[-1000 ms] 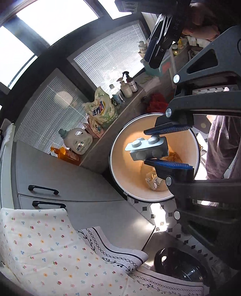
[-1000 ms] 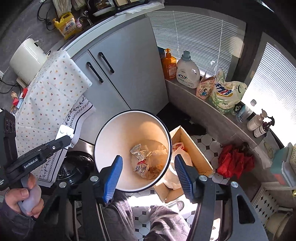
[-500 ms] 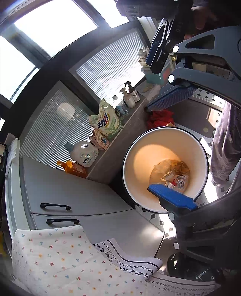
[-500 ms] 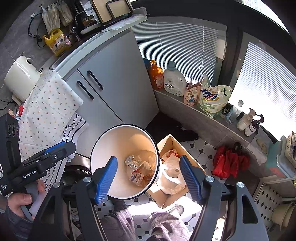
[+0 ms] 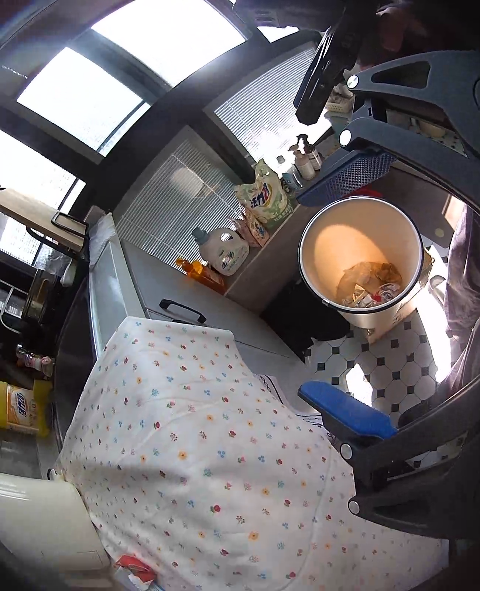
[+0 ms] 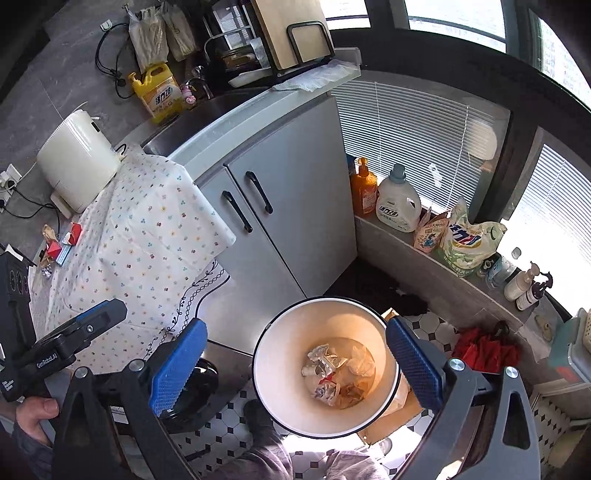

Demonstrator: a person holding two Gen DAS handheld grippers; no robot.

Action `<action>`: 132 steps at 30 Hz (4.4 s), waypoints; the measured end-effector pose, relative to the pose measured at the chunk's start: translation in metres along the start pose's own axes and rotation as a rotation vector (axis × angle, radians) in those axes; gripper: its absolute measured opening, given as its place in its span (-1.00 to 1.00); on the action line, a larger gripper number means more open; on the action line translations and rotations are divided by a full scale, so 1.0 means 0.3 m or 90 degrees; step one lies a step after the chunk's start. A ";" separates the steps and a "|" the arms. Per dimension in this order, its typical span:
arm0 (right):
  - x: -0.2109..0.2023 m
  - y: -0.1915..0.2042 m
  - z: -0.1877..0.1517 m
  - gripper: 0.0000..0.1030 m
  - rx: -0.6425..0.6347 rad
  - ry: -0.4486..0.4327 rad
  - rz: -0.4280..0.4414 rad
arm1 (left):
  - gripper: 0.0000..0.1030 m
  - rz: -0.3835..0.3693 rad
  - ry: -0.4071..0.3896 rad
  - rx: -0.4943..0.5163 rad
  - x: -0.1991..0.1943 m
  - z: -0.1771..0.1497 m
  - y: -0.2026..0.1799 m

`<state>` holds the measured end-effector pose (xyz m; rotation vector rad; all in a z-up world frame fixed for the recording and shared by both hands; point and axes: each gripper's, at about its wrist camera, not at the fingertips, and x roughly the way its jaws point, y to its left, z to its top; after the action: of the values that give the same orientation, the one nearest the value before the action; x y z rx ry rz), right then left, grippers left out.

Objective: Collect trash
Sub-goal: 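Bring both tools back over the counter trash, then grasp the brown paper with the left tool while the right tool grasps the red wrapper, then carry brown paper and red wrapper to the bucket and open both tools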

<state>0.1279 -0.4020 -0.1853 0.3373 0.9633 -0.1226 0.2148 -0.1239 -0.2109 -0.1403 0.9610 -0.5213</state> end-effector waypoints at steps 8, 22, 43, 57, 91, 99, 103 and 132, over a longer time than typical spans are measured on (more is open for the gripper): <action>0.007 0.320 0.085 0.85 -0.053 -0.027 0.046 | 0.84 0.049 -0.074 -0.042 -0.218 0.081 0.260; 0.071 0.792 0.141 0.85 -0.139 -0.062 0.106 | 0.84 0.134 -0.177 -0.122 -0.506 0.167 0.735; 0.235 1.272 0.167 0.85 -0.192 -0.061 0.131 | 0.49 0.135 -0.174 -0.172 -0.505 0.286 1.227; 0.316 1.476 0.193 0.85 -0.245 -0.045 0.140 | -0.67 0.080 -0.140 -0.203 -0.387 0.327 1.344; 0.589 1.687 0.090 -0.66 -0.357 0.141 0.160 | -0.71 0.111 -0.198 -0.263 -0.544 0.187 1.395; 0.490 1.549 0.096 -0.66 -0.348 0.126 0.189 | -0.71 0.127 -0.199 -0.256 -0.535 0.144 1.230; 0.422 1.427 0.100 -0.66 -0.343 0.119 0.201 | -0.71 0.138 -0.203 -0.252 -0.525 0.122 1.094; 0.124 0.197 0.030 -0.65 -0.136 0.081 0.095 | -0.71 0.046 -0.041 -0.067 -0.088 -0.105 0.068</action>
<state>0.1710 -0.3478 -0.1978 0.2202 1.0625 0.1392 0.1844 -0.0900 -0.2163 -0.2150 0.9275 -0.3973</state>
